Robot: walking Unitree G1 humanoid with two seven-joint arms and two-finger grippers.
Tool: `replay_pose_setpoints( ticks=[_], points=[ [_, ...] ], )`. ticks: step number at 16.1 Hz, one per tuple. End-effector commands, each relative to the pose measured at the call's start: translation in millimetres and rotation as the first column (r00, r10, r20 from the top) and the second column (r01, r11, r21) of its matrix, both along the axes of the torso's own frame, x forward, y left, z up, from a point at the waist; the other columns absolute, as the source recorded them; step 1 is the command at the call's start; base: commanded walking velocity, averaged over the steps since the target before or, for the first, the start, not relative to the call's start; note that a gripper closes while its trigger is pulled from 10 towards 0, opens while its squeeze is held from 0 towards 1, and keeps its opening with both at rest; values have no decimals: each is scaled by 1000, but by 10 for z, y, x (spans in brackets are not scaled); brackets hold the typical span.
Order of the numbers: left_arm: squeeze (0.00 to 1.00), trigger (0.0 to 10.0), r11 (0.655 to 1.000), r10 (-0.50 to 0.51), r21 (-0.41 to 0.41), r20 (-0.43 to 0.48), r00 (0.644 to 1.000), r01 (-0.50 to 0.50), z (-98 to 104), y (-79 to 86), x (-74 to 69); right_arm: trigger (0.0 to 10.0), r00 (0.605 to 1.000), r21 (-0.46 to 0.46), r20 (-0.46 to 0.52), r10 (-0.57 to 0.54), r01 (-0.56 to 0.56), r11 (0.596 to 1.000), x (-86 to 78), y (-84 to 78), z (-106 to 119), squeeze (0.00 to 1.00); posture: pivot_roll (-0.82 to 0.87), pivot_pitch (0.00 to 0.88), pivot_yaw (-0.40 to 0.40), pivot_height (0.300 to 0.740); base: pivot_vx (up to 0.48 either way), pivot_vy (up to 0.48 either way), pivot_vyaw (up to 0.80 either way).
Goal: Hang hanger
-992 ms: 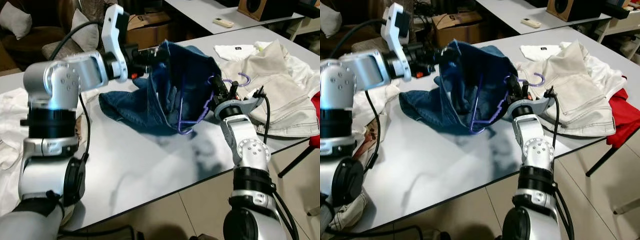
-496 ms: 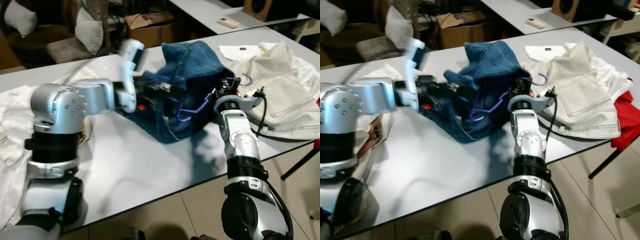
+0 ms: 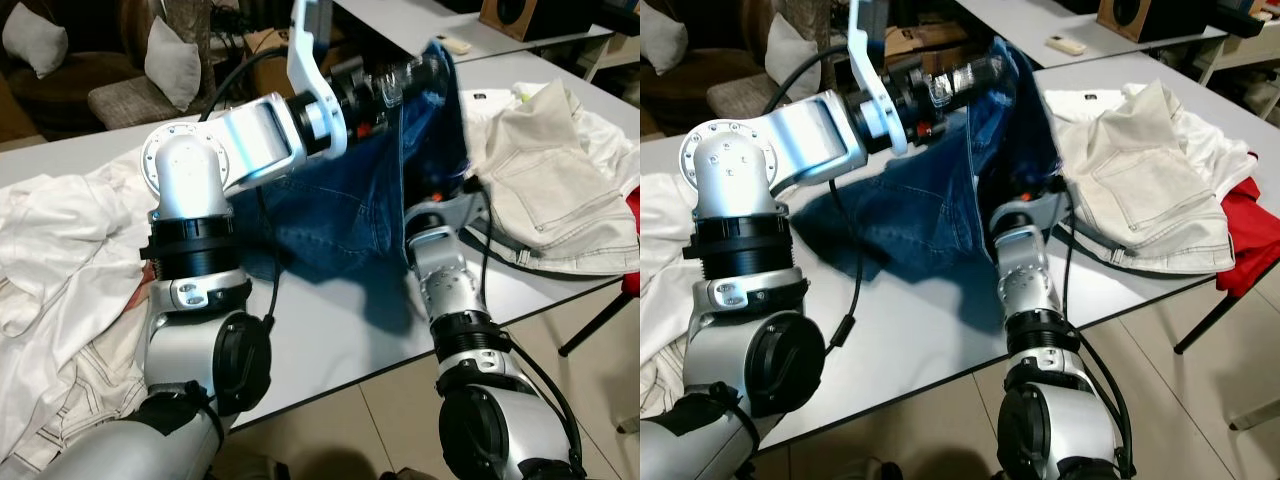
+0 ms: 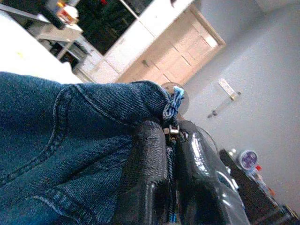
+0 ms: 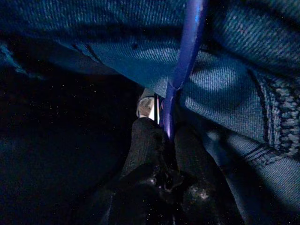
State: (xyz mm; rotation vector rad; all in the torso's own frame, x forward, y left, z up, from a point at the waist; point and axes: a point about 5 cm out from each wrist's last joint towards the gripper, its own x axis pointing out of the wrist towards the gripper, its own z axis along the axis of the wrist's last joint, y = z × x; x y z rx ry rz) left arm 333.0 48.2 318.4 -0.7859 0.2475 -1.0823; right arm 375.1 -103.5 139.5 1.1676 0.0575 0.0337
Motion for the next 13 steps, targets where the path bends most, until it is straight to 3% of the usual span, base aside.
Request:
replay_pose_setpoints(
  ticks=[1, 4, 5, 7, 8, 9, 10, 11, 13],
  points=[
    [0, 0, 1000, 22, -20, 21, 1000, -21, 92, 8, 9, 10000, 995, 82, 19, 103, -104, 991, -3, 493, 186, 0, -44, 0, 89, 740, 0, 0, 0],
    [0, 0, 975, 203, 78, 62, 977, -207, 70, -25, 128, 10000, 964, 62, -122, 238, -232, 971, -70, 690, 86, 0, -78, 0, 105, 740, 0, 0, 0],
    [0, 0, 964, 224, 122, 111, 968, -237, 83, -68, 133, 10000, 943, 109, -103, 318, -307, 945, -99, 750, 96, 0, -80, 0, 105, 740, 0, 0, 0],
    [0, 0, 937, 220, 231, 190, 957, -261, 16, -116, 128, 10000, 914, 31, -36, 403, -402, 915, -127, 780, 163, 0, -90, 0, 108, 740, 0, 0, 0],
    [0, 0, 873, 194, 375, 318, 928, -311, -95, -116, 125, 10000, 918, 10, -40, 396, -396, 918, -120, 698, 156, 0, -100, 0, 107, 740, 0, 0, 0],
    [0, 0, 824, 188, 440, 382, 905, -357, -167, -83, 144, 10000, 914, 21, -11, 405, -405, 914, -126, 658, 184, 0, -100, 0, 107, 740, 0, 0, 0],
    [0, 0, 787, 186, 482, 413, 892, -387, -235, -37, 169, 10000, 914, 27, 9, 406, -406, 913, -133, 603, 207, 0, -104, 0, 105, 740, 0, 0, 0],
    [0, 0, 707, 201, 537, 472, 859, -460, -317, 127, 248, 10000, 920, -8, -17, 391, -392, 920, -162, 455, 180, 0, -109, 0, 98, 740, 0, 0, 0],
    [0, 0, 656, 240, 546, 503, 830, -521, -313, 337, 321, 10000, 908, -33, -56, 416, -418, 908, -257, 333, 119, 0, -116, 0, 92, 740, 0, 0, 0]
  ],
)
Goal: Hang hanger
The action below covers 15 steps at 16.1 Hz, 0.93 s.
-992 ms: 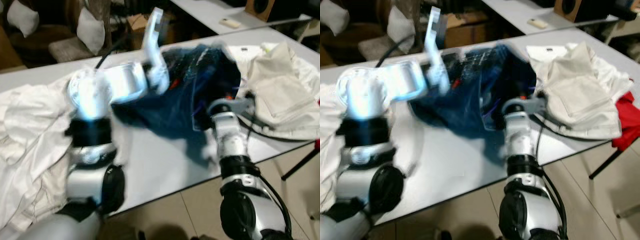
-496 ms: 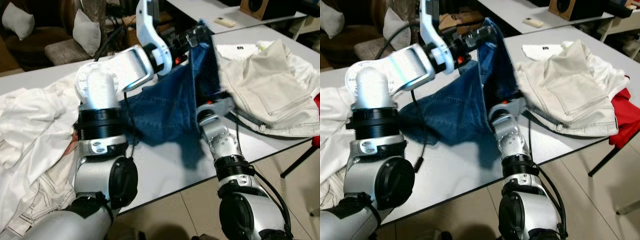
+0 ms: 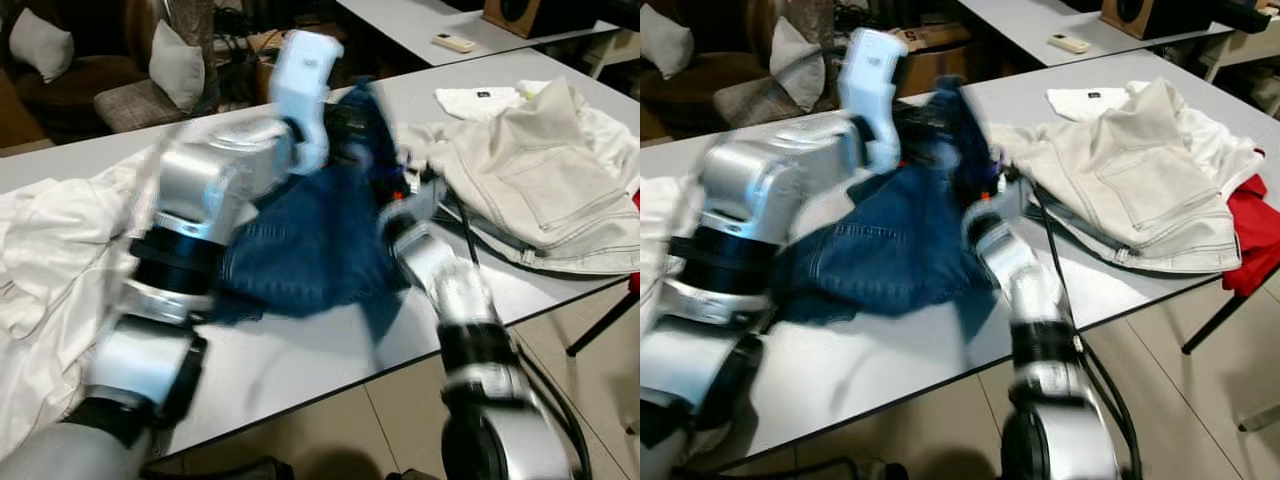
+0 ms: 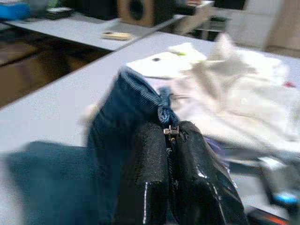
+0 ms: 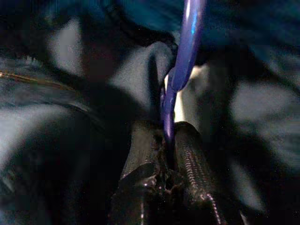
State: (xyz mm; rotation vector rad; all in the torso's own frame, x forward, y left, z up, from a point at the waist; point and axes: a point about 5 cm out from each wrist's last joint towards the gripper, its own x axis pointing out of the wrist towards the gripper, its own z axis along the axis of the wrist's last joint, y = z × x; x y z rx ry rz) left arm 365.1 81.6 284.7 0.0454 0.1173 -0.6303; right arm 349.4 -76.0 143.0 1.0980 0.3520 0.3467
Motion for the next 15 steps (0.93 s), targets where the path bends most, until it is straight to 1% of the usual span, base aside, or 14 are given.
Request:
replay_pose_setpoints(
  ticks=[1, 3, 4, 5, 6, 7, 8, 9, 10, 11, 12, 15],
  points=[
    [0, 0, 1000, 0, -14, 16, 1000, 0, 38, 11, -1, 10000, 999, 11, 9, 32, -32, 999, -12, 52, 66, 0, -119, 0, 90, 740, 0, 0, 0],
    [0, 0, 998, -22, -61, 6, 1000, 22, 71, 14, -1, 10000, 999, 21, -38, 33, -32, 999, -35, 44, -21, 0, -126, 0, 88, 740, 0, 0, 0],
    [0, 0, 996, -25, -88, 6, 1000, 26, 107, 48, 14, 10000, 996, 38, -86, 18, -15, 999, -49, 15, -90, 0, -127, 0, 82, 740, 0, 0, 0],
    [0, 0, 999, 8, -48, 37, 999, -6, 122, 137, 61, 10000, 995, 55, -93, 22, -17, 998, -80, -9, -82, 0, -123, 0, 75, 740, 0, 0, 0],
    [0, 0, 999, 49, 20, 73, 996, -51, 110, 239, 123, 10000, 996, 76, -74, 39, -33, 997, -119, -17, -17, 0, -121, 0, 68, 740, 0, 0, 0],
    [0, 0, 993, 82, 81, 77, 994, -88, 34, 347, 205, 10000, 997, 79, -48, 64, -60, 995, -169, -27, 68, 0, -116, 0, 63, 740, 0, 0, 0],
    [0, 0, 980, 119, 154, 50, 992, -126, -134, 478, 295, 10000, 995, 68, -16, 98, -96, 993, -219, -25, 154, 0, -123, 0, 66, 740, 0, 0, 0],
    [0, 0, 943, 173, 279, 47, 984, -179, -361, 633, 363, 10000, 993, 52, 22, 118, -119, 991, -264, -36, 249, 0, -133, 0, 74, 740, 0, 0, 0],
    [0, 0, 897, 216, 387, 39, 976, -214, -571, 784, 385, 10000, 989, 33, 64, 132, -134, 990, -305, -61, 351, 0, -140, 0, 81, 740, 0, 0, 0],
    [0, 0, 865, 244, 448, 15, 970, -224, -751, 903, 375, 10000, 986, 37, 104, 134, -138, 990, -338, -92, 462, 0, -147, 0, 87, 740, 0, 0, 0],
    [0, 0, 857, 252, 464, 0, 968, -224, -819, 942, 364, 10000, 985, 46, 115, 131, -137, 989, -349, -102, 506, 0, -151, 0, 89, 740, 0, 0, 0],
    [0, 0, 857, 252, 464, 0, 968, -224, -819, 942, 364, 10000, 985, 46, 115, 131, -137, 989, -349, -102, 506, 0, -151, 0, 89, 740, 0, 0, 0]
  ],
)
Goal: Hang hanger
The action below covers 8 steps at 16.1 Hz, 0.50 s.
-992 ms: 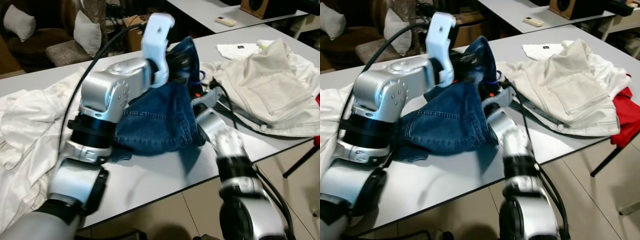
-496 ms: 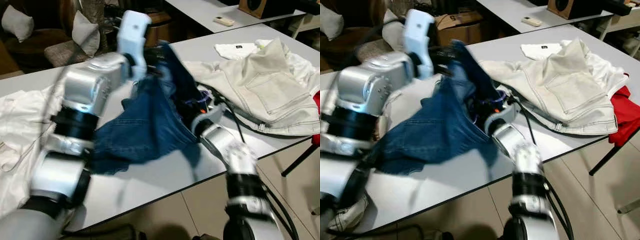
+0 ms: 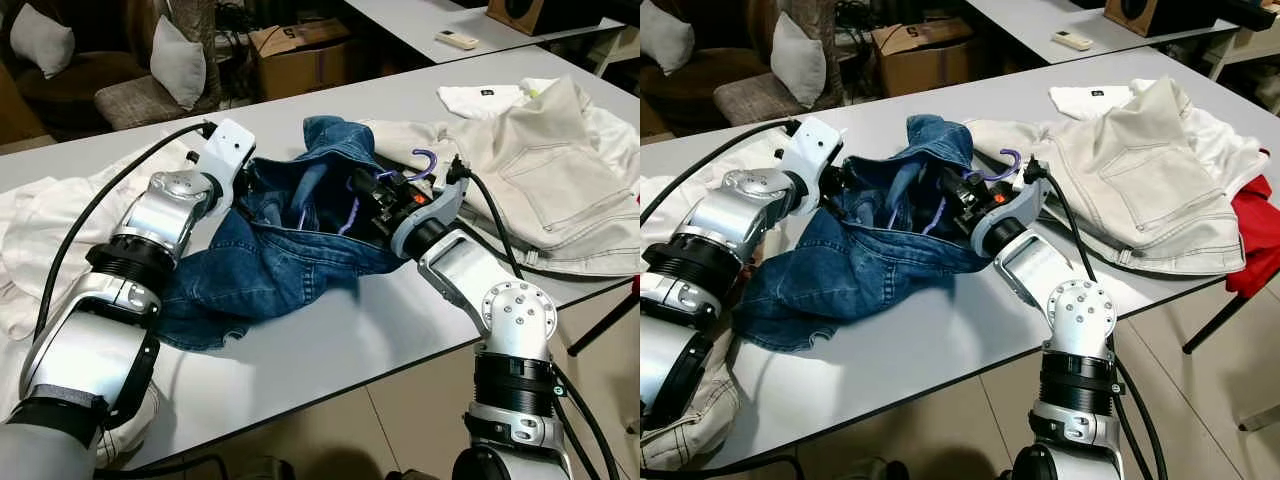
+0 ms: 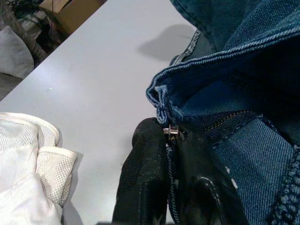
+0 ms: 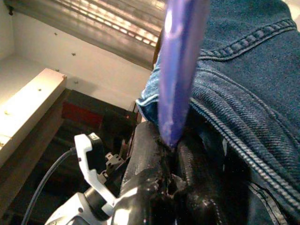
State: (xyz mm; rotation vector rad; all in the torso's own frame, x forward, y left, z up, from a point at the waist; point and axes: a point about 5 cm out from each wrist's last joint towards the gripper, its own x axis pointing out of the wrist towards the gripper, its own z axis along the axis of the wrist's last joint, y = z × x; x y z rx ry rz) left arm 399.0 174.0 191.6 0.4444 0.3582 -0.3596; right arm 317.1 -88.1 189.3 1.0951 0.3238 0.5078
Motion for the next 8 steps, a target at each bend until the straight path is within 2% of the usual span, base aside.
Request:
replay_pose_setpoints(
  ticks=[1, 8],
  points=[
    [0, 0, 1000, 5, 19, 37, 999, -6, 112, 17, 25, 10000, 1000, 17, 14, 21, -22, 1000, -27, 19, 43, 0, -151, 0, 89, 740, 0, 0, 0],
    [0, 0, 1000, 5, 19, 37, 999, -6, 112, 17, 25, 10000, 1000, 17, 14, 21, -22, 1000, -27, 19, 43, 0, -151, 0, 89, 740, 0, 0, 0]
  ],
)
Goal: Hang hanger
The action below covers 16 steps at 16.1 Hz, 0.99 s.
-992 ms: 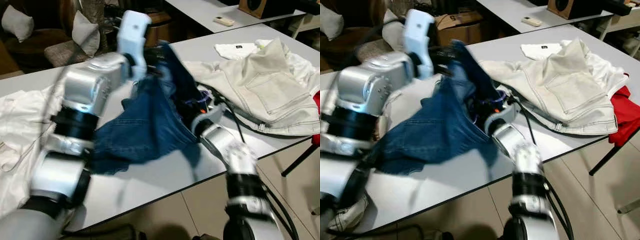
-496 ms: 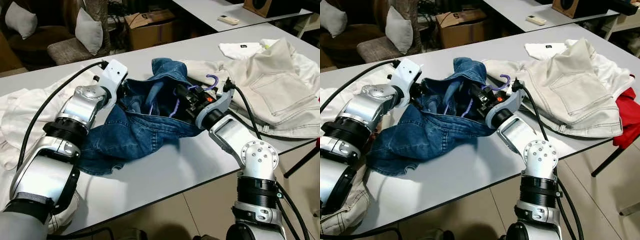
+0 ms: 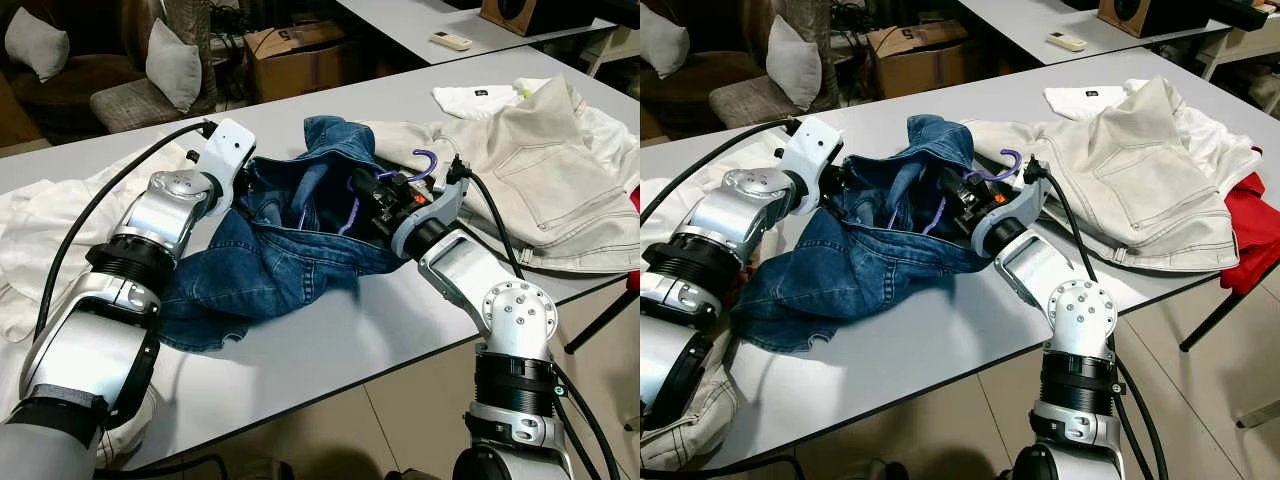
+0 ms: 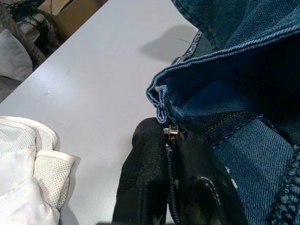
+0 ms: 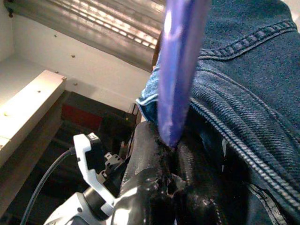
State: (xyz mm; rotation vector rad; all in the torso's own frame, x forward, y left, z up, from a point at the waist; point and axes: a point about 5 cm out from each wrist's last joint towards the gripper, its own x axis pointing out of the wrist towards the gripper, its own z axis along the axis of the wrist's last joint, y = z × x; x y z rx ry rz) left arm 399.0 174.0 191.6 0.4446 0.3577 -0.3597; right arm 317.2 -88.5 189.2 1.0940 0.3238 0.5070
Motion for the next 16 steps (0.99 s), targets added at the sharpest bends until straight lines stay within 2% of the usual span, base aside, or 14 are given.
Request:
replay_pose_setpoints(
  ticks=[1, 4, 5, 6, 7, 8, 12, 14, 16],
  points=[
    [0, 0, 1000, 5, 19, 37, 999, -6, 111, 18, 25, 10000, 1000, 18, 14, 22, -22, 1000, -27, 23, 44, 0, -151, 0, 89, 740, 0, 0, 0],
    [0, 0, 1000, 5, 19, 37, 999, -6, 111, 18, 25, 10000, 1000, 18, 14, 22, -22, 1000, -27, 23, 44, 0, -151, 0, 89, 740, 0, 0, 0],
    [0, 0, 999, 0, 36, 29, 1000, -1, 45, 57, 43, 10000, 1000, 26, 13, 22, -22, 999, -66, 6, 93, 0, -151, 0, 89, 740, 0, 0, 0],
    [0, 0, 946, -128, -308, -78, 989, 98, -764, -114, -453, 10000, 973, -155, 228, 25, 11, 988, -27, -47, 544, 0, -112, 0, -21, 740, 0, 0, 0],
    [0, 0, 909, -150, -403, -88, 985, 102, -923, -142, -629, 10000, 958, -201, 284, 29, 30, 979, -21, -58, 659, 0, -110, 0, -23, 740, 0, 0, 0],
    [0, 0, 889, -158, -448, -96, 983, 100, -984, -143, -723, 10000, 951, -224, 307, 27, 45, 973, -3, -66, 699, 0, -110, 0, -23, 740, 0, 0, 0],
    [0, 0, 892, -186, -436, -110, 976, 121, -1043, -138, -807, 10000, 952, -227, 305, 12, 60, 972, 5, -91, 689, 0, -108, 0, -27, 740, 0, 0, 0],
    [0, 0, 875, -205, -460, -71, 976, 150, -983, -154, -879, 10000, 950, -238, 311, 22, 56, 970, -9, -99, 690, 0, -106, 0, -34, 740, 0, 0, 0],
    [0, 0, 858, -212, -485, -32, 977, 170, -905, -143, -885, 10000, 951, -248, 307, 20, 60, 967, -13, -108, 665, 0, -106, 0, -31, 740, 0, 0, 0]
  ],
)
